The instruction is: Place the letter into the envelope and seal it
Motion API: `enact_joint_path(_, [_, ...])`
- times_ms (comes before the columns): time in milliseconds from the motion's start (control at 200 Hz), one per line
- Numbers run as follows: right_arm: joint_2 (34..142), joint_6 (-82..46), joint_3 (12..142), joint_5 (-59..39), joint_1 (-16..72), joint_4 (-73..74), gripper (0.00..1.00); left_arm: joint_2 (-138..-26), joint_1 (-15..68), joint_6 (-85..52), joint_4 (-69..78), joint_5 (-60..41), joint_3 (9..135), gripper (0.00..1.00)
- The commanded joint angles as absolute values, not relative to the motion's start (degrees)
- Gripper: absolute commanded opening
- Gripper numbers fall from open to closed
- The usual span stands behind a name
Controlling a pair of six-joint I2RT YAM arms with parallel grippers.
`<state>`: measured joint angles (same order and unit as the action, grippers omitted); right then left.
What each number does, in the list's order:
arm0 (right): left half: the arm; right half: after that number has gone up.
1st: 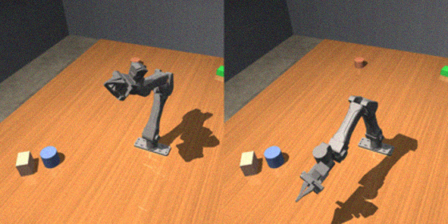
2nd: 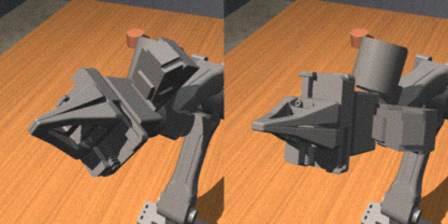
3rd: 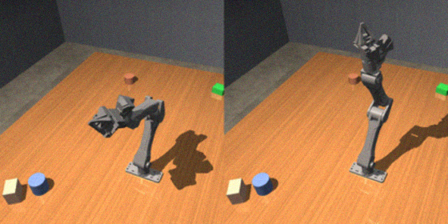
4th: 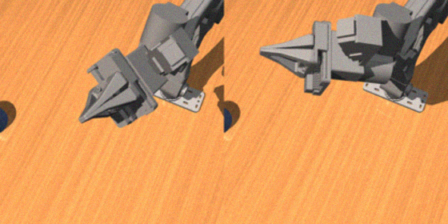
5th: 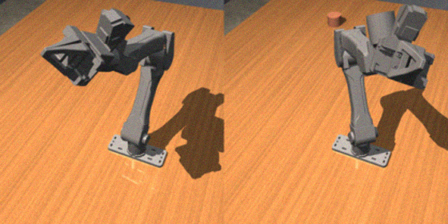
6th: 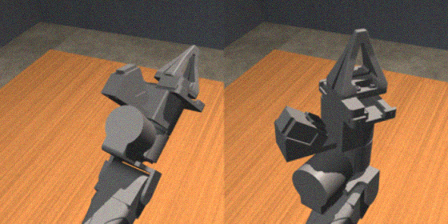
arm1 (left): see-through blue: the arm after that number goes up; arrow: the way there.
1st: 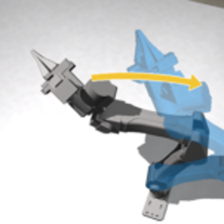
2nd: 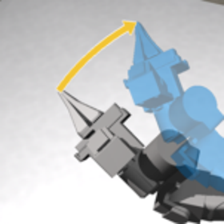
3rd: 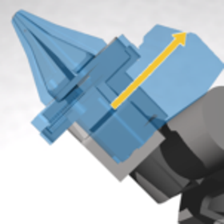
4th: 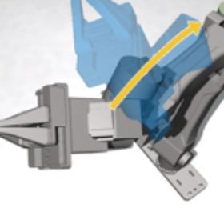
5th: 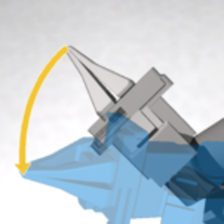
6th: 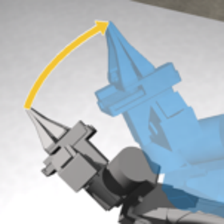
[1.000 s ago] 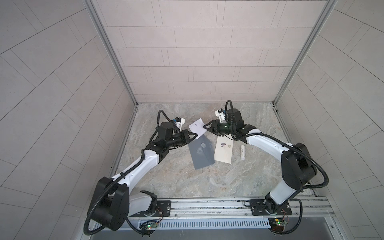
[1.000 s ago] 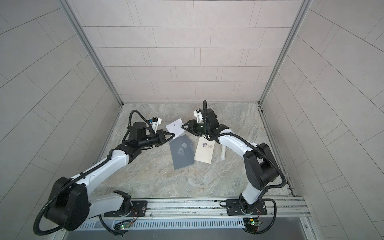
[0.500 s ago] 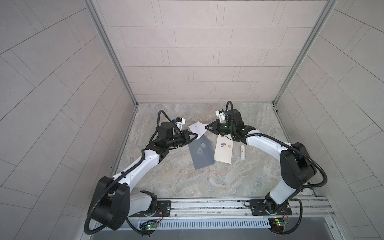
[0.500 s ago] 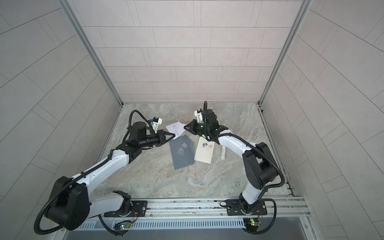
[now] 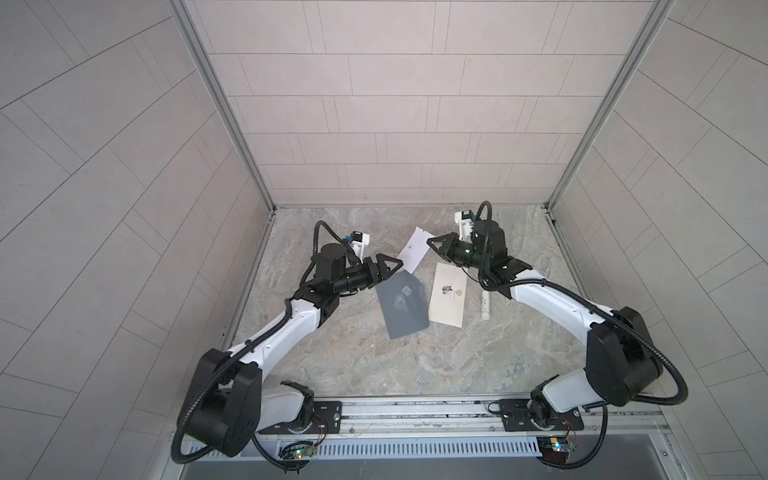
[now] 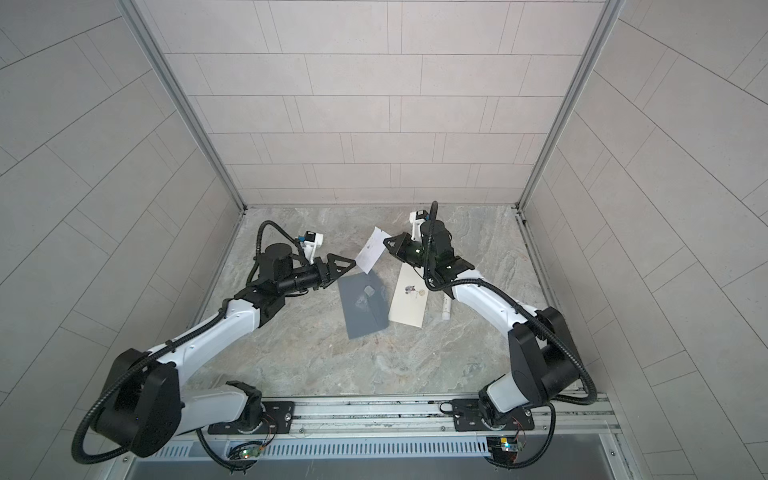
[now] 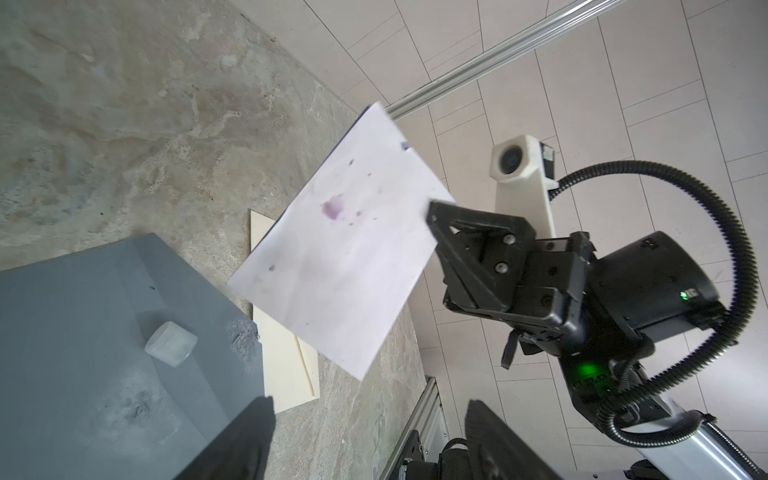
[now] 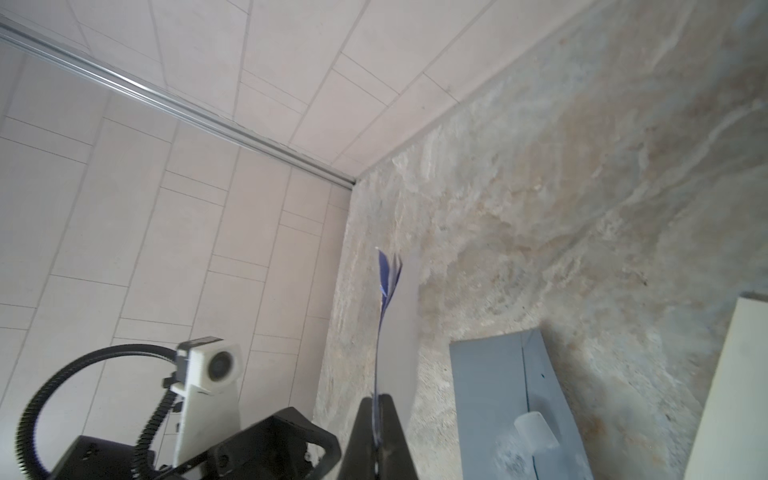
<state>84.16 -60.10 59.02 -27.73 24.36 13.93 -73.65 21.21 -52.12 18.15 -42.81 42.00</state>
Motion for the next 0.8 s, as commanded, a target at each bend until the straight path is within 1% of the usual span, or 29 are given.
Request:
enact_joint_path(0, [82.4, -62.2, 59.3, -25.0, 24.5, 19.0, 0.0, -76.6, 22.6, -54.2, 23.8, -45.1, 44.4, 0.83])
enact_joint_path(115, [82.2, -64.0, 58.7, -24.6, 24.7, 22.3, 0.0, -79.8, 24.3, -56.2, 28.4, -46.7, 46.0, 0.86])
enact_joint_path(210, [82.1, -64.1, 58.8, -24.0, 25.1, 22.8, 0.0, -81.9, 24.5, -60.0, 35.5, -47.0, 45.7, 0.87])
enact_joint_path(325, [81.9, -64.0, 58.9, -24.0, 25.4, 22.6, 0.0, -83.8, 24.5, -62.7, 40.6, -46.5, 45.7, 0.86])
enact_joint_path(390, [81.6, -63.8, 58.8, -24.1, 25.4, 22.0, 0.0, -83.8, 24.5, -63.1, 42.1, -45.7, 45.6, 0.84])
enact_joint_path(460, [81.2, -63.6, 58.7, -23.9, 25.5, 21.3, 0.0, -83.6, 24.5, -62.6, 41.6, -45.7, 46.2, 0.74])
enact_joint_path(550, [80.7, -63.4, 58.0, -23.6, 25.8, 21.1, 0.0, -82.7, 24.5, -61.4, 39.5, -44.7, 46.6, 0.52])
enact_joint_path(605, [80.5, -63.1, 57.6, -23.4, 26.0, 20.7, 0.0, -82.1, 24.4, -60.6, 38.3, -43.8, 46.9, 0.4])
enact_joint_path(681, [80.2, -62.4, 57.5, -23.2, 26.4, 19.6, 0.0, -81.7, 24.4, -60.3, 38.1, -42.6, 47.2, 0.33])
enact_joint_path(731, [80.0, -61.8, 57.4, -23.1, 26.6, 18.9, 0.0, -81.7, 24.4, -60.2, 38.1, -41.5, 47.2, 0.24])
enact_joint_path(796, [79.5, -60.3, 57.7, -22.6, 26.8, 16.7, 0.0, -81.7, 24.4, -59.9, 37.8, -40.3, 47.4, 0.18])
